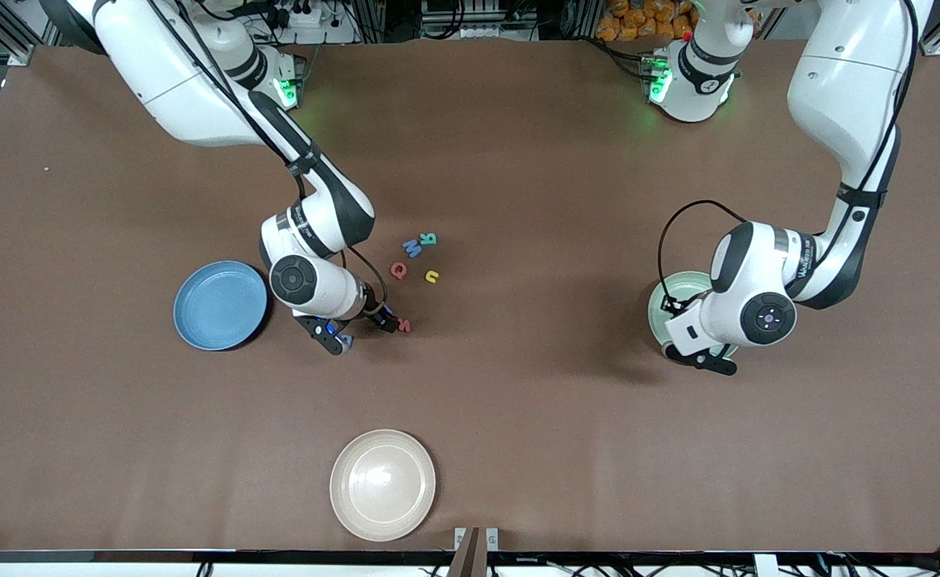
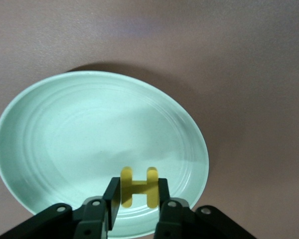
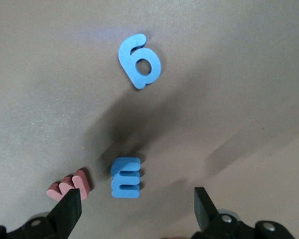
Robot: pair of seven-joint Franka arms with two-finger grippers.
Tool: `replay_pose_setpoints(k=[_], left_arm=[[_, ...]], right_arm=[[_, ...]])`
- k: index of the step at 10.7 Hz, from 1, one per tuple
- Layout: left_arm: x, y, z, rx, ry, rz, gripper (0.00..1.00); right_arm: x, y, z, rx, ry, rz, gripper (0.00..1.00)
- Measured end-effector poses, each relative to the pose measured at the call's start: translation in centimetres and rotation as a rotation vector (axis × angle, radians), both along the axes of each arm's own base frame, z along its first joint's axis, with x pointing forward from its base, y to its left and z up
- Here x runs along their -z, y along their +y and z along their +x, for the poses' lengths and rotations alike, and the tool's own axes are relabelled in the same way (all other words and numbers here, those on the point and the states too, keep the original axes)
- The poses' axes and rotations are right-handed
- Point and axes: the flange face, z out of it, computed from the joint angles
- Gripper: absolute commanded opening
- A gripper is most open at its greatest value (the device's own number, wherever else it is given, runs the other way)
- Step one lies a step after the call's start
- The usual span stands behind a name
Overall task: Sort upper and lower case letters into plates
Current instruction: 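Carry the H into the green plate and open the left gripper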
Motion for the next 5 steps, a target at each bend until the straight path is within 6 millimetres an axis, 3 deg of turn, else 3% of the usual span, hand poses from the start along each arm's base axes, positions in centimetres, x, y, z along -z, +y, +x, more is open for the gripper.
replay_pose_setpoints(k=[2,5], left_arm=[[-1.0,0.1,0.2,-0.001,-0.016,0.0,1.0],[-2.8,0.0,0.5,-0.001,-0.043,-0.001,1.0]], right_arm=[[0.5,-0.1,-0.3,0.0,-0.003,-0.002,1.0],[1.0,-0.2,-0.8,-0.013,0.001,-0.015,1.0]])
